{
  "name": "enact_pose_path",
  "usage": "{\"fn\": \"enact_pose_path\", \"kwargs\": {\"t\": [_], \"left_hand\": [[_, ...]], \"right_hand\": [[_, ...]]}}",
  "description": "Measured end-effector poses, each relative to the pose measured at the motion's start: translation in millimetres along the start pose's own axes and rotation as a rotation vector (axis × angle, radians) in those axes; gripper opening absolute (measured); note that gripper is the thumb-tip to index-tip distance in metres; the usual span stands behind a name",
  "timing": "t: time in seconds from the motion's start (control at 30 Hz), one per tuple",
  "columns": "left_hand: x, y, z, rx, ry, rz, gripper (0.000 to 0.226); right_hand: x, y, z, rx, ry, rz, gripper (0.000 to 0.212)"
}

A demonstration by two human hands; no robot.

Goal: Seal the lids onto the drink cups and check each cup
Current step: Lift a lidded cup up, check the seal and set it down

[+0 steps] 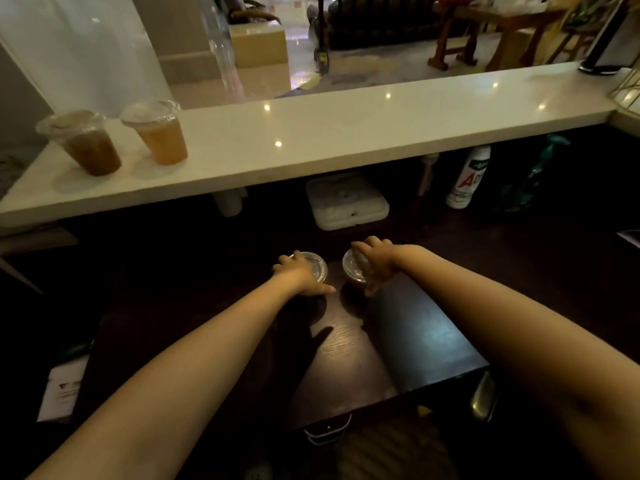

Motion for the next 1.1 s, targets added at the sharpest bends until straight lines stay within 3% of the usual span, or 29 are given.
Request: {"fn": "enact_pose_path", "kwargs": {"t": [0.23,0.37,0.63,0.77,0.87,1.1], "left_hand": [[3.0,-1.0,13.3,0.097,0.033,-0.177,0.099],[-4.3,-18.8,8.9,0.084,0.041,-0.093,0.089],[-16.8,-121.9,-32.8,-0.231,0.136,0.03,0.081],[-24.7,-193.7,-53.3,-0.205,0.129,0.056,0.096],[-32.0,-251.5,-63.0,-0.161,0.127,-0.026,0.085],[-47.9,-320.7,-43.5,0.001,0.101,-0.032,0.088]], "right_hand": [[-7.3,-3.9,-0.4,0.039,0.009,0.022,0.105],[-12.6,-27.4,-6.4,-0.02,-0.028,-0.048,0.099],[-34.6,-140.4,-31.3,-0.225,-0.113,0.161,0.086],[-48.4,-209.4,-44.5,-0.215,-0.138,0.164,0.078],[-58.6,-259.0,-56.8,-0.147,-0.166,0.163,0.076],[-76.7,-316.7,-22.0,-0.015,-0.126,0.189,0.081]]}}
Point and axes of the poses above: each hand's wrist, its own z-axis towards the middle knuckle, its own y-axis out of the palm, x = y × z, the point moved 6 cm from there along z, towards the middle knuckle, and after that the axes turned 2 degrees about -z, right-handed, at the moved point
